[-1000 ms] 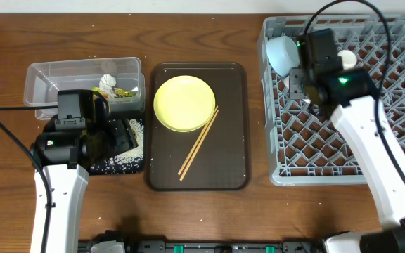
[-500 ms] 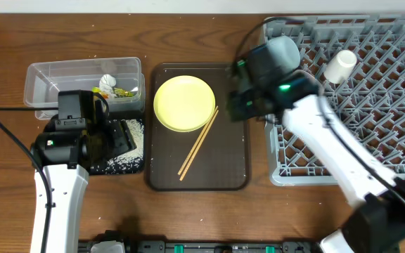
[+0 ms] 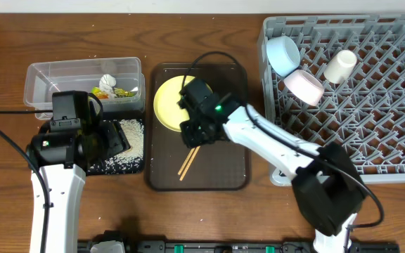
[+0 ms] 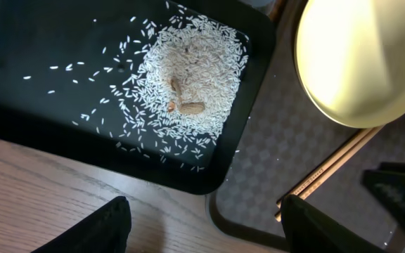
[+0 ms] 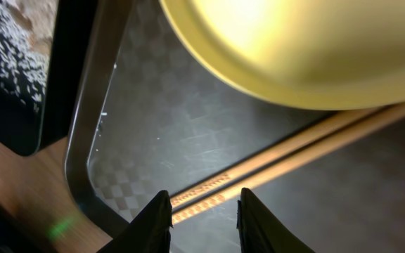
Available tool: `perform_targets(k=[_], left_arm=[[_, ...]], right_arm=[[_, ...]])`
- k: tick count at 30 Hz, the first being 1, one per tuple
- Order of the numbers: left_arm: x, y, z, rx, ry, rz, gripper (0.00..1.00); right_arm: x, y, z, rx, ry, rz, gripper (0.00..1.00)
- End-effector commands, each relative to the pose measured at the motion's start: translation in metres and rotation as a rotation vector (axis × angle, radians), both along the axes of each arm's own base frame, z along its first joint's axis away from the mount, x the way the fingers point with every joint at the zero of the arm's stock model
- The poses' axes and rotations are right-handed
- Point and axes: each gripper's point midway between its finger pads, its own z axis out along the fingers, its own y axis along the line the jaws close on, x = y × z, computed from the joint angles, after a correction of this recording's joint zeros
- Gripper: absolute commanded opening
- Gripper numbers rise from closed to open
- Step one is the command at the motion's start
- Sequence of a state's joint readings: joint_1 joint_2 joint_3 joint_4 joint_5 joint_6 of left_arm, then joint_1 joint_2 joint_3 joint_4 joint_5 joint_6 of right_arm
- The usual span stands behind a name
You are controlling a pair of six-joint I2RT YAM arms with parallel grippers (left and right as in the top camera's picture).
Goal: Sort waste into correct bins and load items into the dishwasher rack
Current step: 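Move the right gripper to the chopsticks and grasp one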
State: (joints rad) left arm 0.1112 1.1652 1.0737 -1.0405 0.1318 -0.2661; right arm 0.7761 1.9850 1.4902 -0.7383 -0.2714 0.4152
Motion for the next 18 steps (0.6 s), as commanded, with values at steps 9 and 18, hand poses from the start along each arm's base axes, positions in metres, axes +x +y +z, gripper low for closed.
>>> perform_targets(k=[9,18], left_arm=[[-0.001,0.004,-0.003,0.008,0.012,0.019,0.71],[-0.001,0.003,-0.003,0.007,0.012,0.019,0.71]], right_arm=[[-0.03,0.021,-0.058,-0.059,0.101,0.041,0.27],[-0.04,0.003,-0.064,-0.143,0.141,0.034,0.28]])
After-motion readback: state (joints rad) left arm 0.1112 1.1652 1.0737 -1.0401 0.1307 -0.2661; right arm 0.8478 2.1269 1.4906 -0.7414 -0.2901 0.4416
